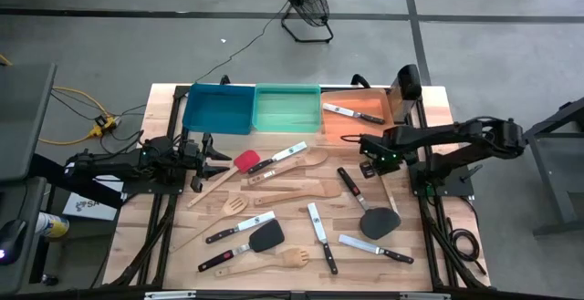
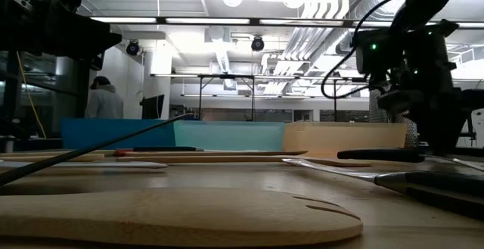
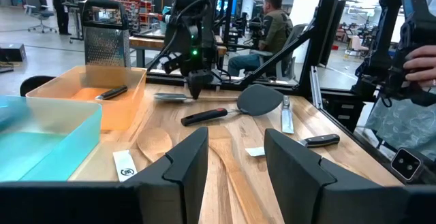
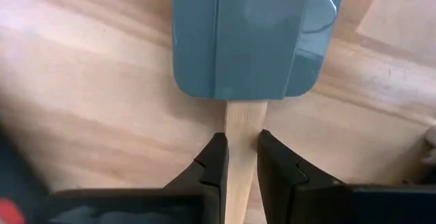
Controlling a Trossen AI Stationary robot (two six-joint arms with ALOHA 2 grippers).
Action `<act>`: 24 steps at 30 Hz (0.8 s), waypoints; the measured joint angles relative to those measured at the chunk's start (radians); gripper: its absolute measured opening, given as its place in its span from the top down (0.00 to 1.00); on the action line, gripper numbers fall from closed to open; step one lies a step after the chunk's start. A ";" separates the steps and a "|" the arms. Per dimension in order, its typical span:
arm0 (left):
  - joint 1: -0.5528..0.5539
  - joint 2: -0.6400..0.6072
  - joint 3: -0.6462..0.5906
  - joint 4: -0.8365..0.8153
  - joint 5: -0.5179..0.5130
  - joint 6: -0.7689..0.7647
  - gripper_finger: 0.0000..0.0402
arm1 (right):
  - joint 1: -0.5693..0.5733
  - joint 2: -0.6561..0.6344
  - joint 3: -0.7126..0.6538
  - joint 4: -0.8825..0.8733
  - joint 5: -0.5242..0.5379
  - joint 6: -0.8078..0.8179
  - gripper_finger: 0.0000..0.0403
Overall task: Pick & Place Kitchen Items
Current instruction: Put the gray spatula into the blue bin
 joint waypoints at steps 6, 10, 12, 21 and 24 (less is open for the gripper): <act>0.000 0.000 0.000 0.000 0.000 0.000 0.64 | -0.001 -0.087 0.000 0.012 0.000 -0.008 0.89; 0.000 0.000 0.000 0.000 0.000 0.000 0.64 | 0.000 -0.158 0.000 0.039 0.015 -0.024 0.89; 0.000 0.000 0.000 0.000 0.000 0.000 0.64 | 0.000 -0.194 0.000 0.065 0.022 -0.034 0.89; 0.000 0.000 0.000 0.000 0.000 0.000 0.64 | -0.001 -0.315 0.060 0.126 0.112 -0.097 0.89; 0.000 0.000 0.000 0.000 0.000 0.000 0.64 | -0.001 -0.321 0.116 0.127 0.142 -0.147 0.89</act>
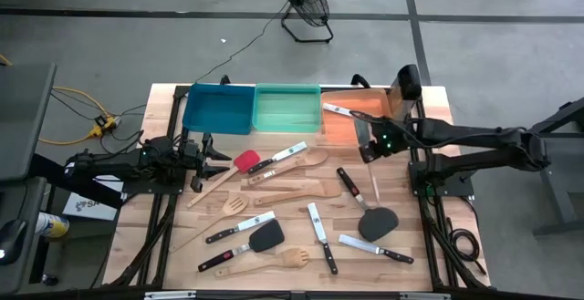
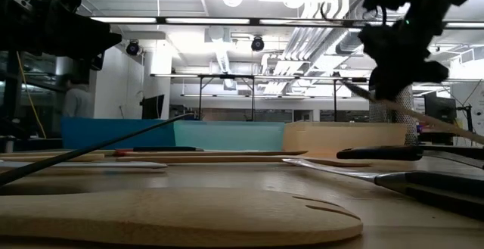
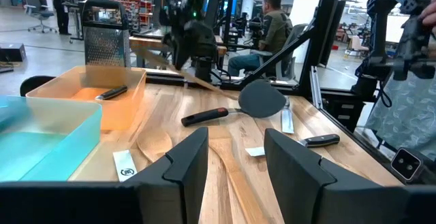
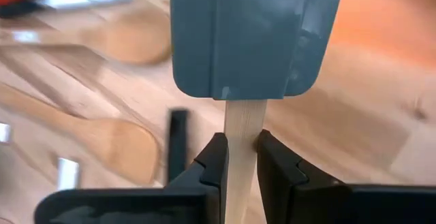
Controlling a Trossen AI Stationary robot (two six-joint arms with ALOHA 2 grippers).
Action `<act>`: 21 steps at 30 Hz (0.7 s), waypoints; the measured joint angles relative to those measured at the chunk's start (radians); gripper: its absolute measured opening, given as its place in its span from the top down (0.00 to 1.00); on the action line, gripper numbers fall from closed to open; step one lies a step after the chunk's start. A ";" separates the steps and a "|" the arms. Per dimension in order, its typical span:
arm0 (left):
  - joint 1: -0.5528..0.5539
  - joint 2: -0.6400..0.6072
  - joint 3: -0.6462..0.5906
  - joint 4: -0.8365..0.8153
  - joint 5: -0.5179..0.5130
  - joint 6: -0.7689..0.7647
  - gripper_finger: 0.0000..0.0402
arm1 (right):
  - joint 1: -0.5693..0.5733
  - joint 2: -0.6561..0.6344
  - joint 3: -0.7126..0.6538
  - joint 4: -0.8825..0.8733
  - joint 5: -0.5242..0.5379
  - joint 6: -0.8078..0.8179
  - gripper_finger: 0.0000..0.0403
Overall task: Pick & Place Kitchen Items
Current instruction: Put the gray spatula into the blue bin
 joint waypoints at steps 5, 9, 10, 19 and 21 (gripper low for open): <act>0.000 0.000 0.000 0.000 0.000 0.000 0.64 | 0.000 0.003 0.098 0.006 0.050 -0.099 0.89; 0.000 0.000 0.000 0.000 0.000 0.000 0.64 | 0.000 0.004 0.156 0.013 0.081 -0.197 0.89; 0.000 0.000 0.000 0.000 0.000 0.000 0.64 | 0.000 0.007 0.170 0.017 0.085 -0.221 0.89; 0.000 0.000 0.000 0.000 0.000 0.000 0.64 | 0.000 0.105 0.321 0.049 0.104 -0.419 0.89; 0.000 0.000 0.000 0.000 0.000 0.000 0.64 | 0.000 0.146 0.364 0.050 0.090 -0.465 0.89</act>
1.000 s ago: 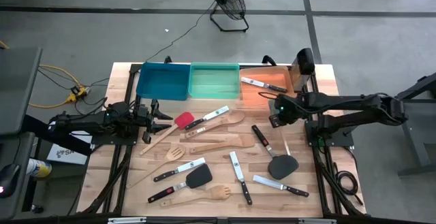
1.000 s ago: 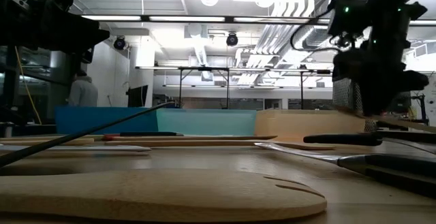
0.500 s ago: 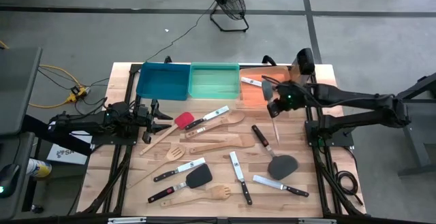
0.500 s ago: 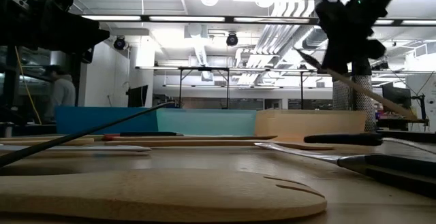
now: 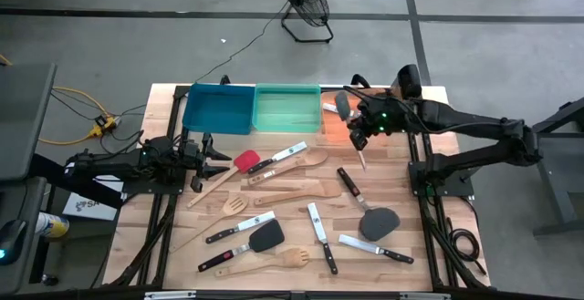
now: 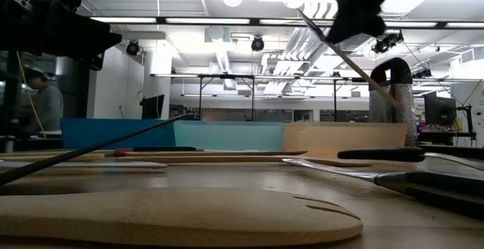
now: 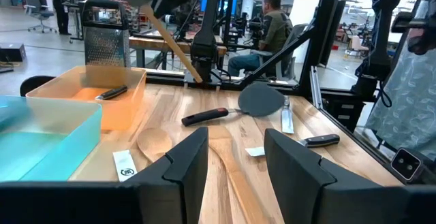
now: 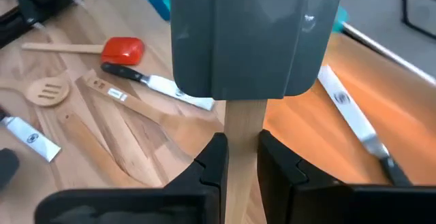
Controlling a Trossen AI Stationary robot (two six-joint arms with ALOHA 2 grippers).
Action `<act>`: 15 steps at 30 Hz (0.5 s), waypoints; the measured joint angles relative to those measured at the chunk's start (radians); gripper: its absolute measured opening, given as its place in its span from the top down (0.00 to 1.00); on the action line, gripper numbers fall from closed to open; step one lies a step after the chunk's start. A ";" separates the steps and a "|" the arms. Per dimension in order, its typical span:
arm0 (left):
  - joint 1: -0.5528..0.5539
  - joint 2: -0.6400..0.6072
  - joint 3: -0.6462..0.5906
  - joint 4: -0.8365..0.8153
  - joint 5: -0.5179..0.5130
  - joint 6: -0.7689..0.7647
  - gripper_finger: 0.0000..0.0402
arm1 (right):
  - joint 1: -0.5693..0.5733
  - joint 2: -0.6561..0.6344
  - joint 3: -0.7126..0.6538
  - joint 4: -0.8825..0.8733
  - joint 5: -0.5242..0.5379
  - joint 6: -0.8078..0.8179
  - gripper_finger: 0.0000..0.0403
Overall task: Pick & Place Kitchen Items
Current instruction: Put the gray spatula into the blue bin
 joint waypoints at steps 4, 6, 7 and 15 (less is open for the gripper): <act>0.000 0.000 0.000 0.000 0.000 0.000 0.64 | 0.000 0.091 0.090 0.000 -0.029 -0.087 0.89; 0.000 0.000 0.000 0.000 0.000 0.000 0.64 | -0.006 0.143 0.134 -0.001 -0.052 -0.131 0.89; 0.000 0.000 0.000 0.000 0.000 0.000 0.64 | -0.011 0.168 0.156 -0.002 -0.066 -0.151 0.89; 0.000 0.000 0.000 0.000 0.000 0.000 0.64 | -0.063 0.363 0.355 -0.001 -0.122 -0.240 0.89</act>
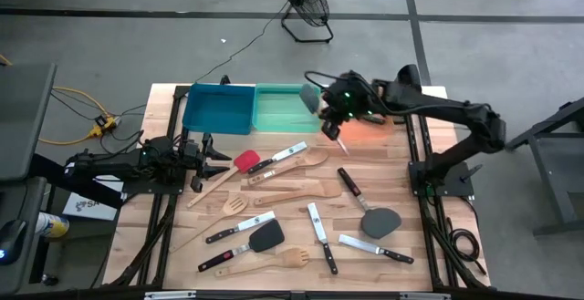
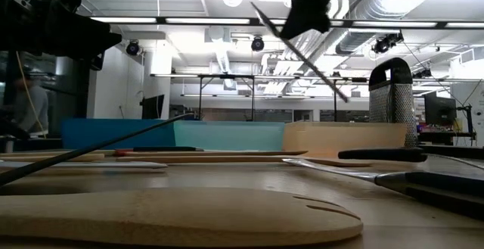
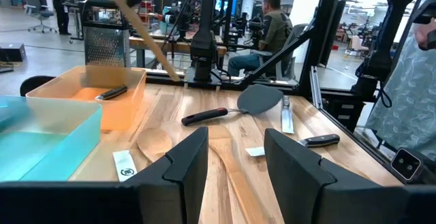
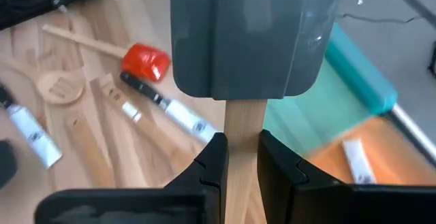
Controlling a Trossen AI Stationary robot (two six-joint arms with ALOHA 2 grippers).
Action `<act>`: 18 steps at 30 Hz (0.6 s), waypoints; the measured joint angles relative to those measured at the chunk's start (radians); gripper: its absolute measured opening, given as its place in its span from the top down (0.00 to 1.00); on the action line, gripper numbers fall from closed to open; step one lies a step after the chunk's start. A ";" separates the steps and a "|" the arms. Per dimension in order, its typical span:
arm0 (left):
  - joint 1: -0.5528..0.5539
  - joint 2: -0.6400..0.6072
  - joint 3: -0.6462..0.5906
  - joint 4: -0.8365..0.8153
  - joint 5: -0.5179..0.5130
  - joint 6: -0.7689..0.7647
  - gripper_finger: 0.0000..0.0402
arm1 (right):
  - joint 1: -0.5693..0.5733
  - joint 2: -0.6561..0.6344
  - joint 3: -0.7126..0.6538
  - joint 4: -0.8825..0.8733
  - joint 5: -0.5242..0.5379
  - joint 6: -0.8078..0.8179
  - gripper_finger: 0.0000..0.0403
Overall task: Pick & Place Kitchen Items
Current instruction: Put the gray spatula into the blue bin
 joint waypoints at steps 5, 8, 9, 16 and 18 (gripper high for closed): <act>0.000 0.000 0.000 0.000 0.000 0.000 0.64 | -0.029 0.114 0.137 0.002 0.008 -0.041 0.89; 0.000 0.000 0.000 0.000 0.000 0.000 0.64 | -0.043 0.178 0.205 0.002 0.007 -0.047 0.89; 0.000 0.000 0.000 0.000 0.000 0.000 0.64 | -0.046 0.200 0.226 0.000 0.004 -0.051 0.89; 0.000 0.000 0.000 0.000 0.000 0.000 0.64 | -0.085 0.322 0.363 -0.070 -0.020 -0.056 0.89; 0.000 0.000 0.000 0.000 0.000 0.000 0.64 | -0.098 0.333 0.365 -0.087 -0.026 -0.043 0.89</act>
